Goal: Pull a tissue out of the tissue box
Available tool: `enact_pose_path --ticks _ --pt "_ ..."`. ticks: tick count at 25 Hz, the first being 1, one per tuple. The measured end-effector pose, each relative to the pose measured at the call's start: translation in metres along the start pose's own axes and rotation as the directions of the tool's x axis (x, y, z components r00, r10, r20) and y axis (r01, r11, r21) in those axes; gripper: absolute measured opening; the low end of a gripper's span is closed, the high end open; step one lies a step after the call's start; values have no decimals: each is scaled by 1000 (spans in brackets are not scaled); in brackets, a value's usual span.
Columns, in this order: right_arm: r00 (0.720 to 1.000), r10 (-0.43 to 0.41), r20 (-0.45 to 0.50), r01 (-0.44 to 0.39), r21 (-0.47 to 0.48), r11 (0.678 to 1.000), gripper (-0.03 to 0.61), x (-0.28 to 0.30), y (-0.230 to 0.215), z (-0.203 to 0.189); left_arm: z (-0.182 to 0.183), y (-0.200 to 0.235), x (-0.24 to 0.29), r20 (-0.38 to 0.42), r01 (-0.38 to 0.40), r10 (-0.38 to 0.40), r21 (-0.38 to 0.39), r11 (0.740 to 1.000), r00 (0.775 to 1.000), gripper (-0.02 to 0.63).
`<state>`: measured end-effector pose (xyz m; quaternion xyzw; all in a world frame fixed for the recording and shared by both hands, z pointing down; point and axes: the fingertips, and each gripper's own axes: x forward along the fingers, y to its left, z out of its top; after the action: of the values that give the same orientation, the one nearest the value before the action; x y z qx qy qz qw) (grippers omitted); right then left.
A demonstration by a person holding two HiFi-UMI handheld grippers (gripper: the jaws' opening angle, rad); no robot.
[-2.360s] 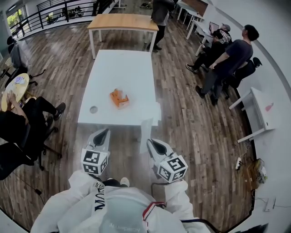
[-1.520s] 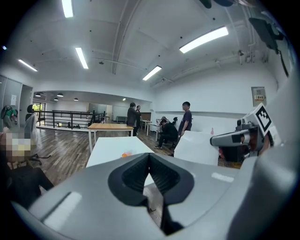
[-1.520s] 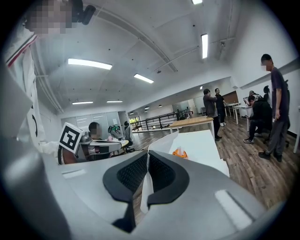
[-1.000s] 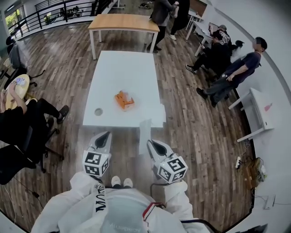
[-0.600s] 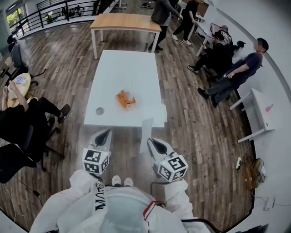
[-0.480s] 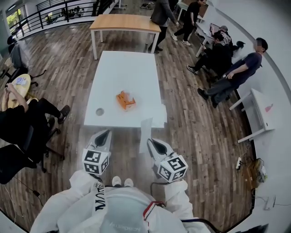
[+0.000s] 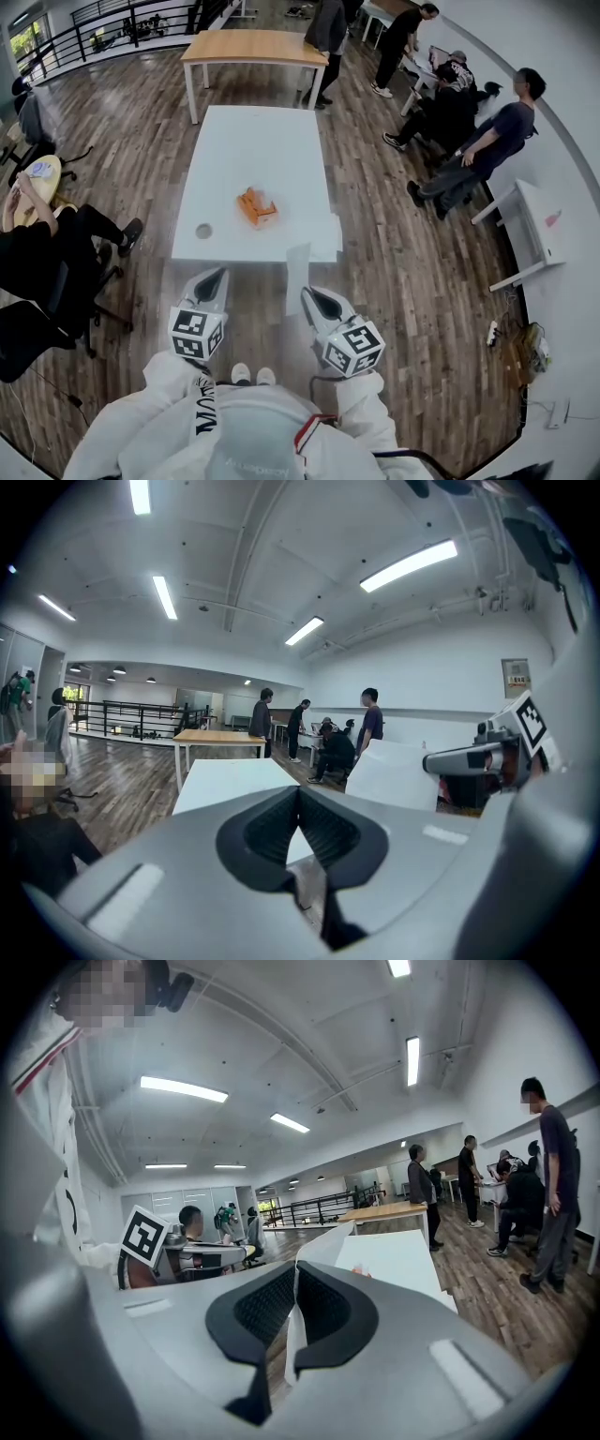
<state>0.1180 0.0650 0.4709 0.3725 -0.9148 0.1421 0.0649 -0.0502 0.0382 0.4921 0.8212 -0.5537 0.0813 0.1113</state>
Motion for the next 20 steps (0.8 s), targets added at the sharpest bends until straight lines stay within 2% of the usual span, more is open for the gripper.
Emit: enact_pose_path --ticks 20 --pt "1000 3 -1 -3 3 1000 2 2 -5 2 0 3 3 -5 -9 9 -3 1000 1000 0"
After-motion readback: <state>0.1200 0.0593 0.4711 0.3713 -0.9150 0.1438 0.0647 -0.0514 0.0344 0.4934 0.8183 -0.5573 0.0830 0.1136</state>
